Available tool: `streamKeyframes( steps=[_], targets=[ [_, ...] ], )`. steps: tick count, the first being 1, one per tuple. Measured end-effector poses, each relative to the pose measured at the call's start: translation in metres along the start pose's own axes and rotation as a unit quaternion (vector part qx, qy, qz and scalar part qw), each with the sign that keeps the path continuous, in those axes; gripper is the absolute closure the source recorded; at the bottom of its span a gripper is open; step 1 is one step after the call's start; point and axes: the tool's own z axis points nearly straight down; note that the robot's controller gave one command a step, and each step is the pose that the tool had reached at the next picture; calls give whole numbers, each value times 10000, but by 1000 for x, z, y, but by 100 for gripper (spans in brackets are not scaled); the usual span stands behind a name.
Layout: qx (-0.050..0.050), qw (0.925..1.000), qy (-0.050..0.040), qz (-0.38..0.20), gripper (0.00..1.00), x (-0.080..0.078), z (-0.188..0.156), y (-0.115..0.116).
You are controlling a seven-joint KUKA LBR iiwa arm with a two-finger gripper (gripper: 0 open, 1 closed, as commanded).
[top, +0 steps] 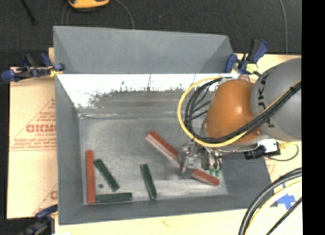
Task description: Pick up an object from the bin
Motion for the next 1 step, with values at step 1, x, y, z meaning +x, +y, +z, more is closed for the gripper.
streamKeyframes(
  steps=[1],
  targets=[
    [-12, 10000, 4, 2, 100, 7, -74, 47]
  ],
)
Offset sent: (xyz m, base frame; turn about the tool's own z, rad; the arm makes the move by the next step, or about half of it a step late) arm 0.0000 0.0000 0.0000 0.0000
